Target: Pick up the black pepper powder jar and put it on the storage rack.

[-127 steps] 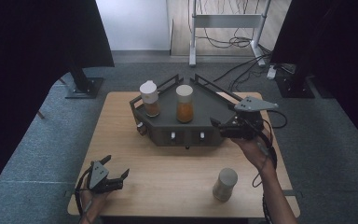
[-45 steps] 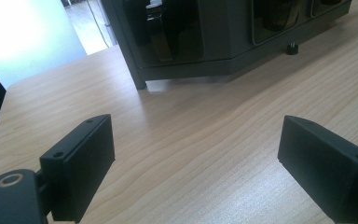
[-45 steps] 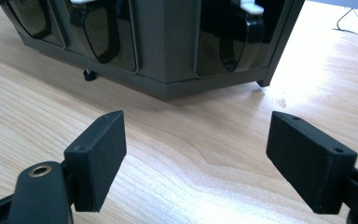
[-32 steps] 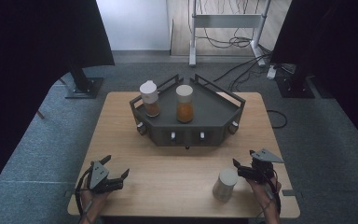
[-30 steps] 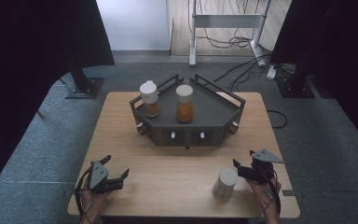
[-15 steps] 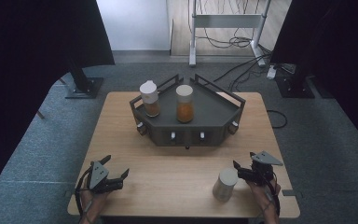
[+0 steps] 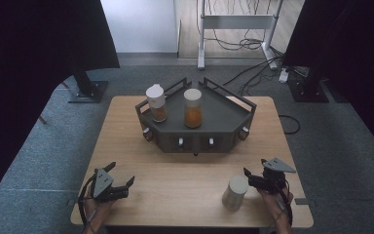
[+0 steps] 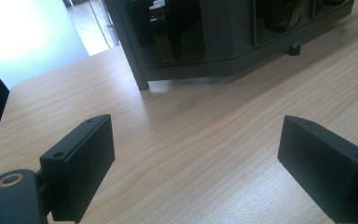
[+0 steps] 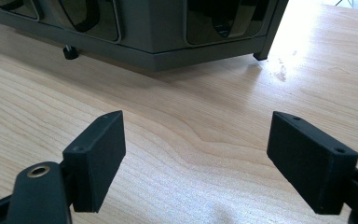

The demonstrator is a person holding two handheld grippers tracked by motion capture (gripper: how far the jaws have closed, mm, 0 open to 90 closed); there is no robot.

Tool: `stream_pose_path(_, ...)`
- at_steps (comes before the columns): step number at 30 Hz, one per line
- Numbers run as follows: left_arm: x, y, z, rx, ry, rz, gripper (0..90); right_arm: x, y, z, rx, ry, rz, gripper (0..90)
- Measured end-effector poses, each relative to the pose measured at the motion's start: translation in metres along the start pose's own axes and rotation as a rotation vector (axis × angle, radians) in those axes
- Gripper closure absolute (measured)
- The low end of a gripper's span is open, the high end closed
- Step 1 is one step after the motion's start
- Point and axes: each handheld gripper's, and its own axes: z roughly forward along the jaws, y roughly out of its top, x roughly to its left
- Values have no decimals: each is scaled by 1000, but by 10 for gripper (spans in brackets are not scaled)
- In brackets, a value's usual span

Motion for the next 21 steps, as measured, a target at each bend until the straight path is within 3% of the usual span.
stream_pose_path(9, 0, 0, -1, -1, 2, -1, 105, 1, 2, -4, -12, 2, 3, 187)
stream_pose_path(21, 0, 0, -1, -1, 2, 2, 105, 6, 26, -43, -74, 42, -20, 171)
